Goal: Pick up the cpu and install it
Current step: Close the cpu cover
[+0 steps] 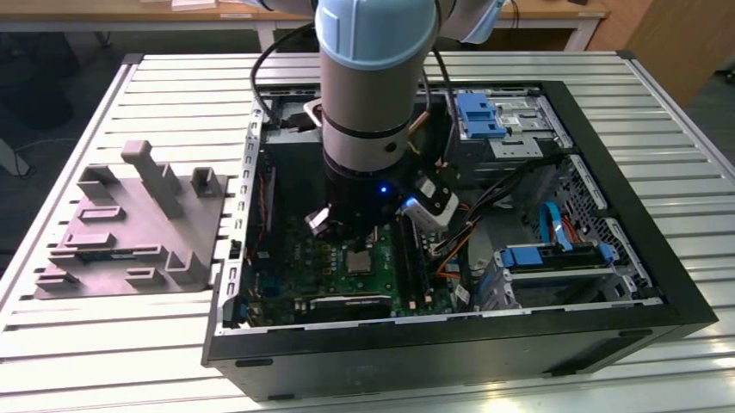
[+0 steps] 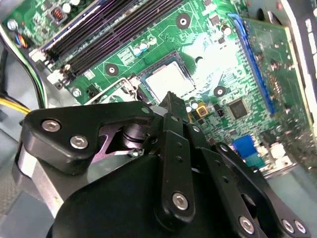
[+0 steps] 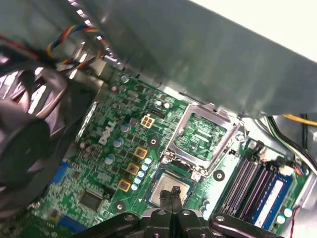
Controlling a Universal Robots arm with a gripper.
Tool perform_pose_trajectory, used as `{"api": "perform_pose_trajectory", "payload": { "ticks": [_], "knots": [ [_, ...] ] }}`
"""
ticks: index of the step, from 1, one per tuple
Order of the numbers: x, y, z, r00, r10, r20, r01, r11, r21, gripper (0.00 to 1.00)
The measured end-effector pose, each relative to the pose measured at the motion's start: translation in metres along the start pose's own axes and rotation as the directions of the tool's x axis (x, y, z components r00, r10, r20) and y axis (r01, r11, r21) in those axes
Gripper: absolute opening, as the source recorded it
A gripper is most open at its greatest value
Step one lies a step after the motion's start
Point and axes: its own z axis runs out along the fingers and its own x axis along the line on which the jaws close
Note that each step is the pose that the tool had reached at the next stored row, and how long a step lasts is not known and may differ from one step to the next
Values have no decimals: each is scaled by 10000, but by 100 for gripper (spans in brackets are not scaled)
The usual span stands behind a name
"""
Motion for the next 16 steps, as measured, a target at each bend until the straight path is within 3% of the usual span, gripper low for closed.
{"api": "perform_pose_trajectory", "payload": {
  "ticks": [5,13,16],
  "knots": [
    [0,0,4,9961,-885,-18,885,9961,25,11],
    [0,0,7,9755,-2198,-50,2199,9755,58,11],
    [0,0,7,9720,-2350,-55,2351,9720,61,11]
  ]
}}
